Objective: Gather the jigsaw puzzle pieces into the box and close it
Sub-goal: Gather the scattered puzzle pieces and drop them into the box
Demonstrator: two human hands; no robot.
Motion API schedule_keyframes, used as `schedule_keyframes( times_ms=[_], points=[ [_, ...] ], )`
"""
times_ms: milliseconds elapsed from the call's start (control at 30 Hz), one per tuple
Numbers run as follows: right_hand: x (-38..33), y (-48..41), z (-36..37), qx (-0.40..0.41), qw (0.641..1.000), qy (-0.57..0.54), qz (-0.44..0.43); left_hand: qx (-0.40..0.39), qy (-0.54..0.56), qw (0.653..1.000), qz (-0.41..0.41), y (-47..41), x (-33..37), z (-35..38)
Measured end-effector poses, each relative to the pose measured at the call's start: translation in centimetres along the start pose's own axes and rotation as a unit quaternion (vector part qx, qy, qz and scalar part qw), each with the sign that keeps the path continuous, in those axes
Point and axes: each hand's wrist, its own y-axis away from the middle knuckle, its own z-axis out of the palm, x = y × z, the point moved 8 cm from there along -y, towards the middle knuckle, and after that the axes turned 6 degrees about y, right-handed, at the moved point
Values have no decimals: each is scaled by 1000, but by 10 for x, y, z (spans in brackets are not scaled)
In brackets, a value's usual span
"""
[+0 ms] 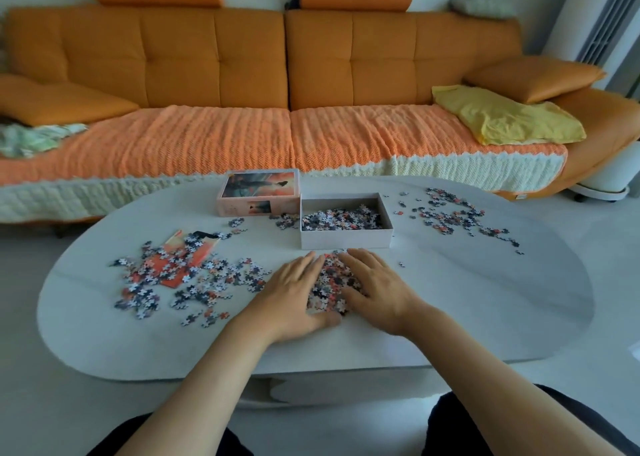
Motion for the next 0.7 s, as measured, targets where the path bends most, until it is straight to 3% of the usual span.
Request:
schedule_keyframes(
  times_ms=[100, 233, 467, 700],
  points=[
    [11, -2, -16, -53, 995, 89, -1, -1, -1, 1000, 14, -9, 3, -9],
    [23, -3, -9, -147, 983, 109, 1, 10, -15, 998, 53, -25, 13, -15],
    [17, -29, -10, -102, 994, 10, 21, 58, 88, 993, 51, -41, 9, -28],
    [21, -40, -18, -75, 996, -11, 49, 77, 132, 988, 37, -46, 10, -37]
  ],
)
